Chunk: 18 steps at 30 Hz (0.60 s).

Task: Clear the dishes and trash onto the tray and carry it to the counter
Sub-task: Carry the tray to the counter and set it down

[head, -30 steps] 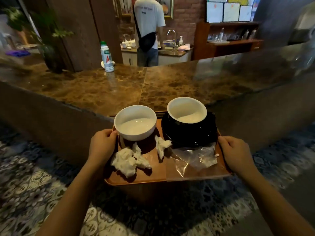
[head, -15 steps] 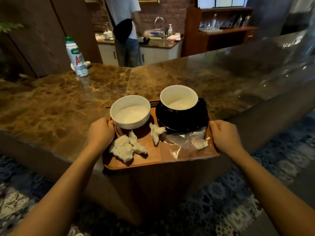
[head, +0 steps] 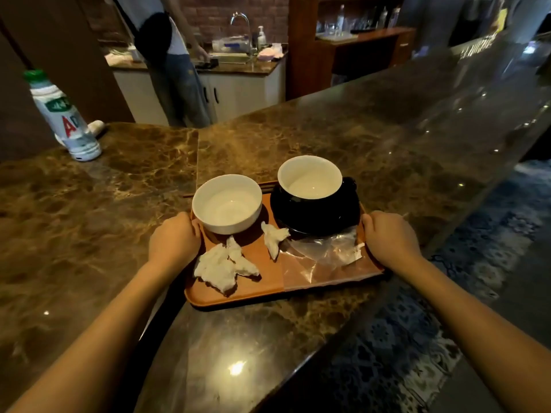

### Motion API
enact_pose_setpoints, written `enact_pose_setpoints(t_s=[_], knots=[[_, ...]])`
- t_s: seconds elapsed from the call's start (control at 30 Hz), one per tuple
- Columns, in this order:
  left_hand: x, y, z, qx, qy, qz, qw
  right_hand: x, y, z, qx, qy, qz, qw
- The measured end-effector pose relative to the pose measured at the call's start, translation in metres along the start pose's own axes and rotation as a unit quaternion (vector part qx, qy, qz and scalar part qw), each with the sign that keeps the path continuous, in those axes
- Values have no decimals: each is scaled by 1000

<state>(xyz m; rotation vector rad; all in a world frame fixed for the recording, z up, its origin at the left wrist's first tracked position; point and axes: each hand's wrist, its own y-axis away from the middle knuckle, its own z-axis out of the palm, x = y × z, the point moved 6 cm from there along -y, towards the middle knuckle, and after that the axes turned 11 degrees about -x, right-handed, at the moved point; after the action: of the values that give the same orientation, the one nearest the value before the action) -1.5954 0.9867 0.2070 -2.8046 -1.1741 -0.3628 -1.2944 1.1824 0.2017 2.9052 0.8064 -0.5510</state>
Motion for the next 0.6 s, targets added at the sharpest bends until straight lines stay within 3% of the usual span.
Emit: enact_pose_setpoints(t_s=[0.3, 0.6], knots=[[7, -34, 2, 12, -46, 37, 998, -10, -23, -2, 18, 133, -34, 990], [16, -43, 0, -14, -69, 49, 996, -16, -28, -4, 16, 175, -53, 983]])
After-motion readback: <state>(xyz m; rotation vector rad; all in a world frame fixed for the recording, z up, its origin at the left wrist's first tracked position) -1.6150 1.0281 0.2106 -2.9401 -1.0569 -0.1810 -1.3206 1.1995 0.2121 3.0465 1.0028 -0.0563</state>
